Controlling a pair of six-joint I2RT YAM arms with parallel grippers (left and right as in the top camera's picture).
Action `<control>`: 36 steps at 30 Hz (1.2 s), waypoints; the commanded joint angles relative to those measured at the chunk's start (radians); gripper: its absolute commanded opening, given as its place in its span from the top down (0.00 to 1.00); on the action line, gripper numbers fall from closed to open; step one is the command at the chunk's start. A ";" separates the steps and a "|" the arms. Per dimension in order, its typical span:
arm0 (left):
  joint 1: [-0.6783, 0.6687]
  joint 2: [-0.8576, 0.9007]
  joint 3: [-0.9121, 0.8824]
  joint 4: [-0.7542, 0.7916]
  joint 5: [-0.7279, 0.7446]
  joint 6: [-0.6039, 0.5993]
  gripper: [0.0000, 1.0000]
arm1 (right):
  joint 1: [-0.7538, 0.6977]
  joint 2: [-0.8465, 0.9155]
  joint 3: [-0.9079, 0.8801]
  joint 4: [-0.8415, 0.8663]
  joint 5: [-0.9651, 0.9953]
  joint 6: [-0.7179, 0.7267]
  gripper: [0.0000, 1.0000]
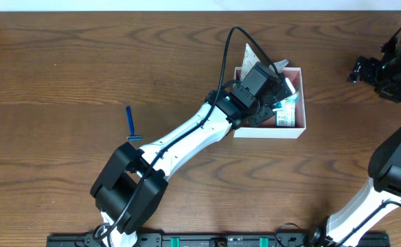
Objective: Pack container
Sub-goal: 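Carry the toothbrush over the box and drop it inside, then move the left gripper to the blue razor and grasp its handle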
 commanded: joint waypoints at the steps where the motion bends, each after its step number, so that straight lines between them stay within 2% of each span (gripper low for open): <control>1: 0.003 0.008 -0.008 0.000 0.003 0.010 0.73 | 0.006 -0.012 0.000 0.000 -0.004 0.015 0.01; 6: 0.003 -0.013 -0.008 -0.001 0.003 0.010 0.73 | 0.006 -0.012 0.000 0.000 -0.004 0.015 0.01; 10: 0.005 -0.108 -0.008 -0.037 -0.022 0.009 0.72 | 0.006 -0.012 0.000 0.000 -0.004 0.015 0.01; 16: 0.041 -0.285 -0.008 -0.249 -0.306 -0.003 0.72 | 0.006 -0.012 0.000 0.000 -0.004 0.015 0.01; 21: 0.188 -0.328 -0.008 -0.444 -0.451 -0.169 0.72 | 0.006 -0.012 0.000 0.000 -0.004 0.015 0.01; 22: 0.228 -0.326 -0.008 -0.467 -0.461 -0.210 0.72 | 0.006 -0.012 0.000 0.000 -0.004 0.015 0.01; 24: 0.320 -0.317 -0.012 -0.499 -0.463 -0.297 0.64 | 0.006 -0.012 0.000 0.000 -0.004 0.015 0.01; 27: 0.463 -0.294 -0.020 -0.514 -0.462 -0.445 0.64 | 0.006 -0.012 0.000 0.000 -0.004 0.015 0.01; 31: 0.609 -0.246 -0.020 -0.558 -0.415 -0.582 0.64 | 0.006 -0.012 0.000 0.000 -0.004 0.015 0.01; 36: 0.723 -0.144 -0.020 -0.586 -0.277 -0.624 0.64 | 0.006 -0.012 0.000 0.000 -0.004 0.015 0.01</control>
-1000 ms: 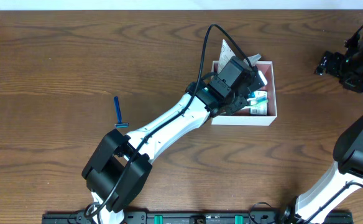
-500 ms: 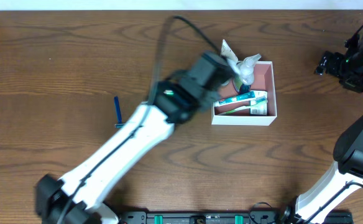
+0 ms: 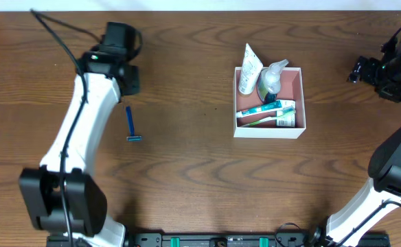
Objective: Pack container
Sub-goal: 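Move the left gripper to the blue razor and grasp its handle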
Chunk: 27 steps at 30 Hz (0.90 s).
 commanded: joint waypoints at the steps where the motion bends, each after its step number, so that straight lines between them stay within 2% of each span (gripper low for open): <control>1: 0.046 0.079 -0.015 -0.013 0.123 -0.083 0.64 | 0.005 -0.012 0.000 0.000 -0.004 0.015 0.01; 5: 0.066 0.173 -0.015 -0.021 0.175 -0.083 0.64 | 0.005 -0.012 0.000 0.000 -0.004 0.015 0.01; 12: 0.066 0.289 -0.016 -0.028 0.177 -0.109 0.66 | 0.005 -0.012 0.000 0.000 -0.004 0.015 0.01; 13: 0.065 0.299 -0.016 -0.031 0.178 -0.116 0.72 | 0.005 -0.012 0.000 0.000 -0.004 0.015 0.01; 16: 0.066 0.317 -0.017 -0.048 0.203 -0.127 0.79 | 0.005 -0.012 0.000 0.000 -0.004 0.015 0.01; 27: 0.066 0.318 -0.051 -0.086 0.203 -0.127 0.78 | 0.005 -0.012 0.000 0.000 -0.004 0.015 0.01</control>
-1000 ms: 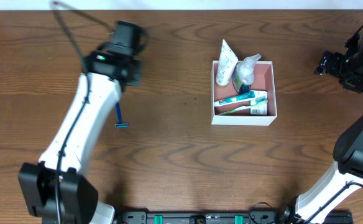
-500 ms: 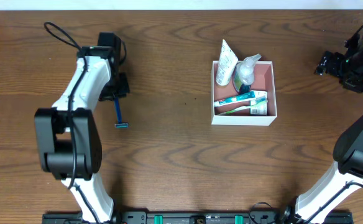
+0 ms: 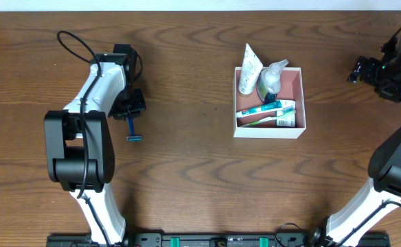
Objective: Pack container
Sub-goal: 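Move the left gripper to the blue razor and grasp its handle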
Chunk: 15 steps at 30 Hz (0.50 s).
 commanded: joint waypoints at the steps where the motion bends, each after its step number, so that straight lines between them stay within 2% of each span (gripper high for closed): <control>1: 0.002 0.004 -0.037 -0.003 0.006 -0.008 0.78 | 0.005 -0.012 0.000 0.000 -0.004 0.015 0.01; 15: 0.002 0.004 -0.097 0.051 0.006 -0.009 0.78 | 0.005 -0.012 0.000 0.000 -0.004 0.015 0.01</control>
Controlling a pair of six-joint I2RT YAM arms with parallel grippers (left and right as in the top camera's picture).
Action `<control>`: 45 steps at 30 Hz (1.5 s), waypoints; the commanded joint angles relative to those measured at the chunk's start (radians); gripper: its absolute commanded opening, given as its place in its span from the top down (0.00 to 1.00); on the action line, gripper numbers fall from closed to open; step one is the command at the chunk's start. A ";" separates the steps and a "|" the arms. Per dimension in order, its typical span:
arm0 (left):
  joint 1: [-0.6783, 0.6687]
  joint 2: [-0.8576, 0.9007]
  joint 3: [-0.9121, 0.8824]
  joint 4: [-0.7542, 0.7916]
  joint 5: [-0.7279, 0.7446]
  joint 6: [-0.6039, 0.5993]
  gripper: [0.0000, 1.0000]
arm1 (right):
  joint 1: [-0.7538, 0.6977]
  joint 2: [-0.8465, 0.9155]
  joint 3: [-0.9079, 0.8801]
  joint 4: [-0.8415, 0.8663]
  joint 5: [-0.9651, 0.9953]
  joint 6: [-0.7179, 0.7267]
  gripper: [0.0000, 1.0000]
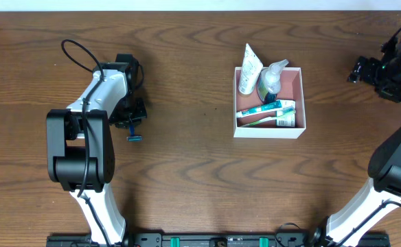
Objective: Pack container
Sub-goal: 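Move the left gripper to the blue razor and grasp its handle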
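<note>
A white container with a pink inside (299, 103) stands right of the table's middle. It holds a white tube (250, 67), a clear spray bottle (272, 75), a green toothbrush (259, 112) and a small toothpaste box (285, 121). A blue razor (133, 134) lies on the wood at the left. My left gripper (132, 118) is right over the razor's handle, its fingers spread to either side, so only the razor's lower end and head show. My right gripper (362, 70) hangs at the far right edge, away from everything; its fingers are too dark to read.
The left arm's white links (94, 103) and black cable (77, 51) run down the left side. The right arm (393, 165) occupies the right edge. The tube and bottle stick out over the container's far rim.
My left gripper has shifted a little toward the near side along the razor and now covers more of its handle. The razor, the container and the right arm are where they were.
At first my left gripper was inside the container among the items. Then it stood far left beyond the razor, with the container's contents settled. Then it was over the razor's upper end, and now it sits lower over the handle.
</note>
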 commanded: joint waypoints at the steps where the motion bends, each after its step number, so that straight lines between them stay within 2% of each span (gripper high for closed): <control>1: 0.002 0.004 -0.006 0.002 0.000 -0.005 0.78 | 0.006 -0.012 0.000 -0.001 -0.004 0.015 0.01; 27: 0.002 0.004 -0.068 0.070 0.029 -0.005 0.78 | 0.006 -0.012 0.000 -0.001 -0.004 0.015 0.01; 28: 0.002 0.004 -0.068 0.070 0.029 -0.005 0.79 | 0.006 -0.012 0.000 -0.001 -0.004 0.015 0.01; 30: 0.002 0.004 -0.067 0.070 0.029 -0.005 0.94 | 0.006 -0.012 0.000 -0.001 -0.004 0.015 0.01; 39: 0.001 -0.001 -0.023 0.050 0.029 -0.004 0.94 | 0.006 -0.012 0.000 -0.001 -0.004 0.015 0.01; 45: -0.001 -0.031 0.112 0.007 0.033 0.021 0.94 | 0.006 -0.012 0.000 0.000 -0.004 0.015 0.01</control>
